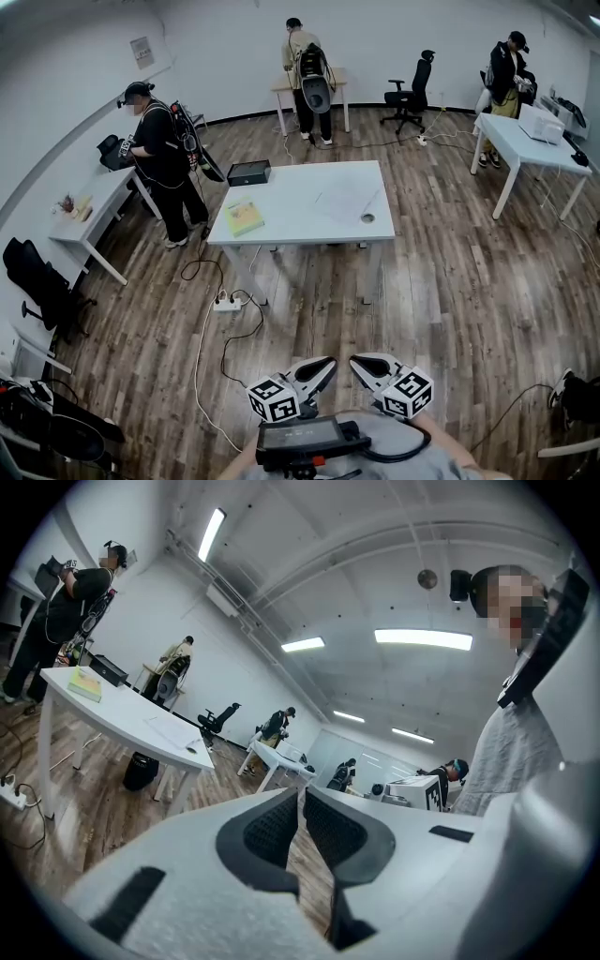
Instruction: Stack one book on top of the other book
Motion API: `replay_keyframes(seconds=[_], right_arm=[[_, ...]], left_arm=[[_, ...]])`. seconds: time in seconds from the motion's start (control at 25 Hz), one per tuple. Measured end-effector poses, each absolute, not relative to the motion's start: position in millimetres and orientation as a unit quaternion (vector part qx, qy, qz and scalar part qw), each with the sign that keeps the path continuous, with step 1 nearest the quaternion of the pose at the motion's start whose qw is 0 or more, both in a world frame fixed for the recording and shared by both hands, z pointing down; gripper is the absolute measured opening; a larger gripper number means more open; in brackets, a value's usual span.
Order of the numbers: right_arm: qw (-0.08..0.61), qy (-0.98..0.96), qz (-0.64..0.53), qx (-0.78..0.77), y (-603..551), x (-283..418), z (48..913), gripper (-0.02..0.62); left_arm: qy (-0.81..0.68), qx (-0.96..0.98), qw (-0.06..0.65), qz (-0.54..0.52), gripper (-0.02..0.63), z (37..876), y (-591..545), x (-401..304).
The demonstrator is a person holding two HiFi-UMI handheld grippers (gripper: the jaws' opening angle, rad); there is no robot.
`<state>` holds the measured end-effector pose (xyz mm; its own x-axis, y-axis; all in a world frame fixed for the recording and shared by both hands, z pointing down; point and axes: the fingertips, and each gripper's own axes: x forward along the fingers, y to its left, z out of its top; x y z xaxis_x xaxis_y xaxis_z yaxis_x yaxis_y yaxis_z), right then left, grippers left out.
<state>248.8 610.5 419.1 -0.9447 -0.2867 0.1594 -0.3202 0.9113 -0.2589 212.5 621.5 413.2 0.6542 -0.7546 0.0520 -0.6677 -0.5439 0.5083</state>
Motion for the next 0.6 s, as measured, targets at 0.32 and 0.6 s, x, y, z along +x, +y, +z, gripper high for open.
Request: replay_keyframes(seconds=[0.32,0.6], right_arm=[[0.063,-0.975,0.144,0.155,616,256,420,0.031],[0.076,-0.973,0.155,0.151,616,255,428,0.031]], left_arm=[[-0.412,0.872,0.25,-0.09,0.037,411,625,216],[-0.411,0.867,0.271,-0.083,0.037,425,626,220]])
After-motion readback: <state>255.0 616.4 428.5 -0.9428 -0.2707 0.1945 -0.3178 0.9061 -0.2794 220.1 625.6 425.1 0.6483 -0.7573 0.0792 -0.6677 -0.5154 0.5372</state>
